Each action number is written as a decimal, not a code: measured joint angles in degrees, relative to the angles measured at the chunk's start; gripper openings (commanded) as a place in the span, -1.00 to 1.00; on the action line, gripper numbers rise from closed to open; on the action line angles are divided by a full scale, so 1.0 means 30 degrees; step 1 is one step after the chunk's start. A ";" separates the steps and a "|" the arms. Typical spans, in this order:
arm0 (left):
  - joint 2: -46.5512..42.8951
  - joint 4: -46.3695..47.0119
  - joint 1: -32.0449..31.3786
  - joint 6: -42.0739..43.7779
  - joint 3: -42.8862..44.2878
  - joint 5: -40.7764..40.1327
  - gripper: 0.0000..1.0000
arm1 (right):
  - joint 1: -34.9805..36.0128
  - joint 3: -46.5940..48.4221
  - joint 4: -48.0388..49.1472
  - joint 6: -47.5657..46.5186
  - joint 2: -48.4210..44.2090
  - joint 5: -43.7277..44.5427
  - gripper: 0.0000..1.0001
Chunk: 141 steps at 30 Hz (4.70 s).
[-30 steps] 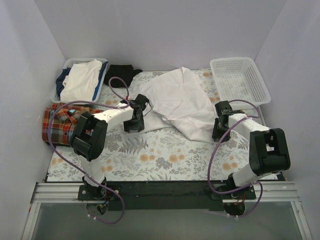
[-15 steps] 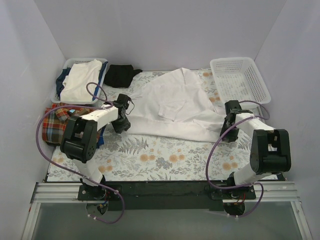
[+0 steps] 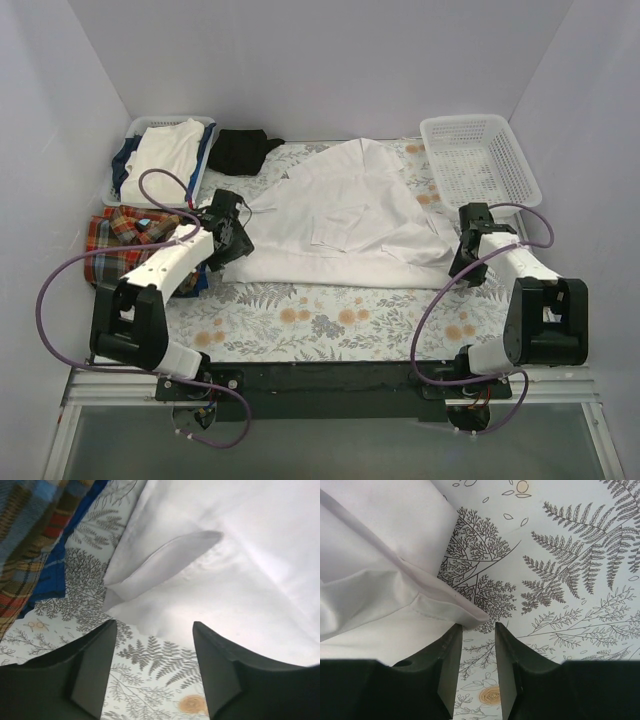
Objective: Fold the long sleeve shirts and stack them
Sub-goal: Fold the shirt
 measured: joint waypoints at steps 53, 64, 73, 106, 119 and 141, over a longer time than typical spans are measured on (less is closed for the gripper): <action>1.4003 0.0976 -0.8451 0.4962 1.5154 0.2142 -0.41 | 0.0401 0.1989 -0.0189 -0.0095 -0.1953 -0.3031 -0.09; 1.4003 -0.0729 -0.8451 0.5034 1.7019 0.0874 -1.00 | 0.0401 0.1712 -0.0080 -0.0095 -0.1843 -0.3104 -0.09; 1.3398 -0.1348 -0.8451 0.6018 2.0750 -0.2208 -1.00 | 0.0401 0.1719 -0.0066 -0.0095 -0.1814 -0.3089 -0.09; 0.8291 0.5639 -0.8444 0.9027 2.0575 0.0408 -0.80 | 0.2623 0.2674 0.2608 -0.1027 -0.1195 -0.8225 -0.14; 0.9005 0.6040 -0.8437 0.8969 2.2265 0.1457 -0.77 | 0.6397 0.3927 0.4874 -0.0255 0.4867 -0.7278 -0.26; 0.8910 0.6550 -0.8437 0.8852 2.0021 0.2506 -1.00 | 0.6761 0.4670 0.7446 0.1093 0.6579 -0.4772 -0.28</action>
